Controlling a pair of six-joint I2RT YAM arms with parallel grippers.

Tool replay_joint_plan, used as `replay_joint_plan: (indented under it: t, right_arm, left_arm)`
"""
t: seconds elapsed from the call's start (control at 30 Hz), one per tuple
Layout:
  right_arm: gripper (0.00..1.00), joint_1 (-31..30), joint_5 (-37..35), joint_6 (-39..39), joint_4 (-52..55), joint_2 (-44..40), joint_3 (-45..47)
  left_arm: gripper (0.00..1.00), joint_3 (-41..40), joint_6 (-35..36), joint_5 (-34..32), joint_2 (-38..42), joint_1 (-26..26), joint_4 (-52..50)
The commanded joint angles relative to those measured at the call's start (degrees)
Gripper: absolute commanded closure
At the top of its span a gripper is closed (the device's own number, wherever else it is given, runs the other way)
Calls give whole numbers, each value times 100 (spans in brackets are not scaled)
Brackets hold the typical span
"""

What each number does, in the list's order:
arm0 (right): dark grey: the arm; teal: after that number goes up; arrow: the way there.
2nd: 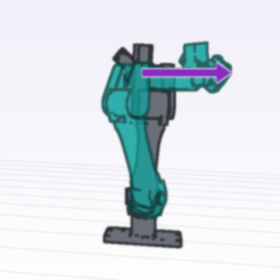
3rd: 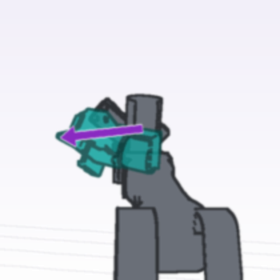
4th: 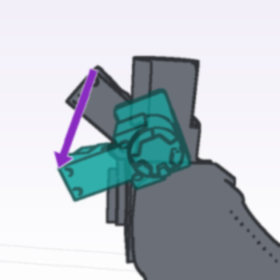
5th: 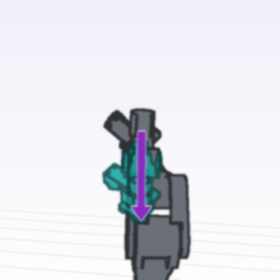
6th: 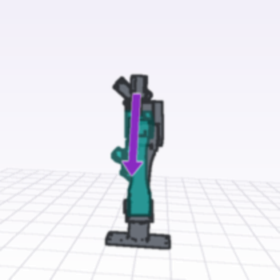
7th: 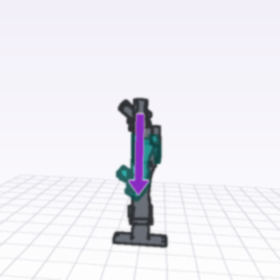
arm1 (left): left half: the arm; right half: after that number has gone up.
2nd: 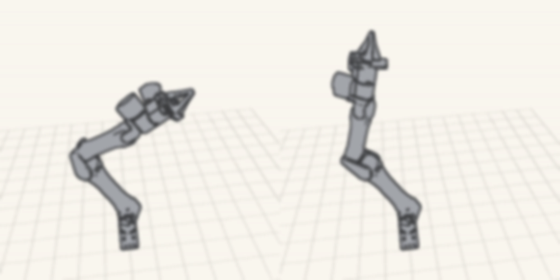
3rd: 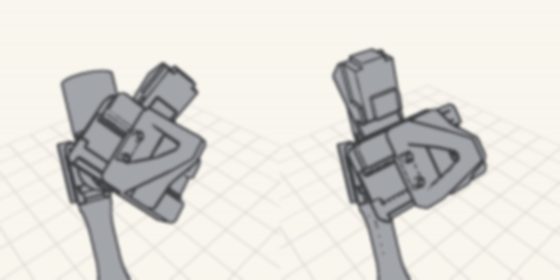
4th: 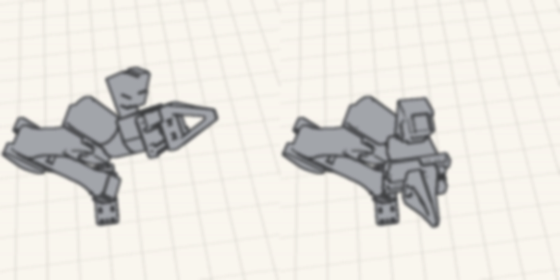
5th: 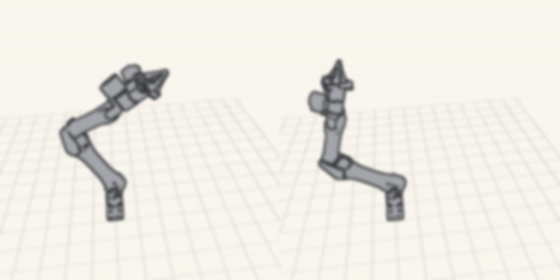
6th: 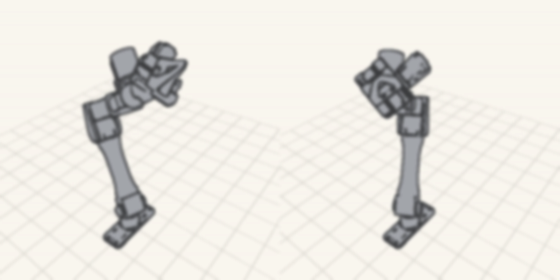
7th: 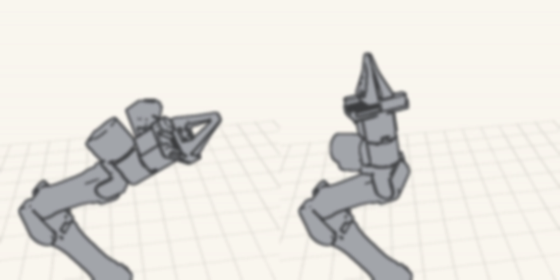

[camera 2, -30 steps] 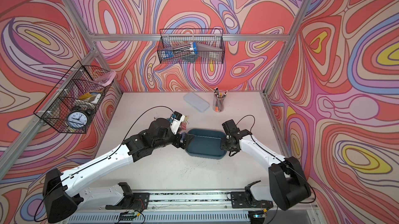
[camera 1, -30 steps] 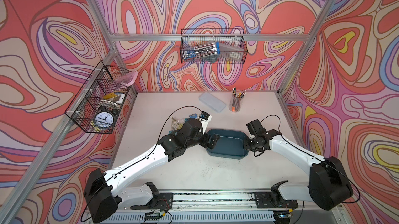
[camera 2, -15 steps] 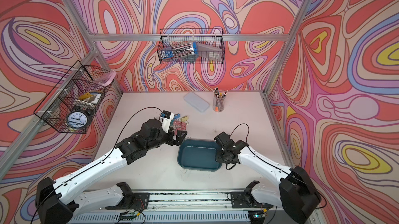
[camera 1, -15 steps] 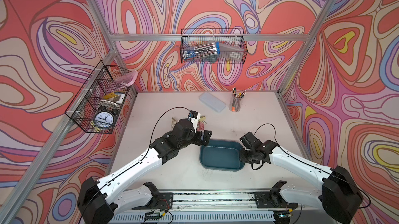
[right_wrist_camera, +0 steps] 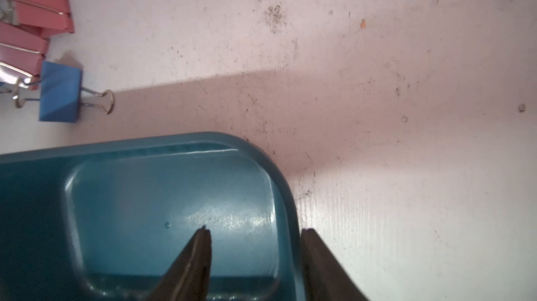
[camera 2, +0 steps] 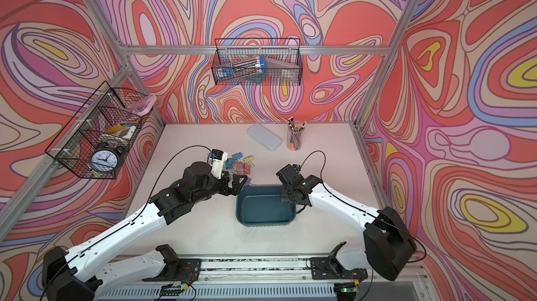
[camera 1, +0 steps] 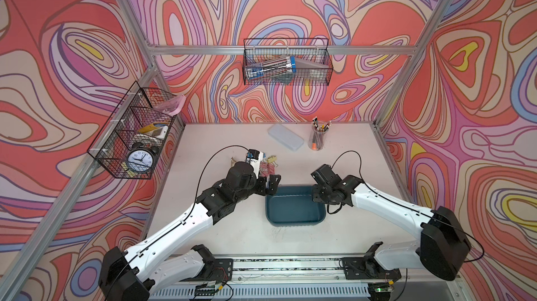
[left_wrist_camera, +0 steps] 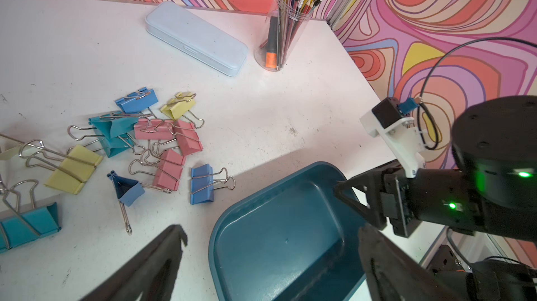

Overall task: Put the binder clips in the storage box
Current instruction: Adjust the storage box at the center of the board.

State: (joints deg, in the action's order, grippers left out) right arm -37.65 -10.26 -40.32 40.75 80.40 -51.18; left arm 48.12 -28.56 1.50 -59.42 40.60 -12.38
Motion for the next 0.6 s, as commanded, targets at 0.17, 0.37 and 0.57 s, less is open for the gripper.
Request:
replay_joint_plan:
  t: [0.17, 0.37, 0.57]
  right_arm:
    - [20, -32, -968, 300, 758, -175, -418]
    - [34, -32, -92, -170, 193, -413, -1169]
    - [40, -273, 1141, -860, -1262, 1061, -1789]
  left_arm:
    - [1, -181, -62, 10, 338, -70, -104]
    - [1, -89, -400, -565, 444, -121, -536]
    - [1, -57, -905, -1037, 524, -533, -1277]
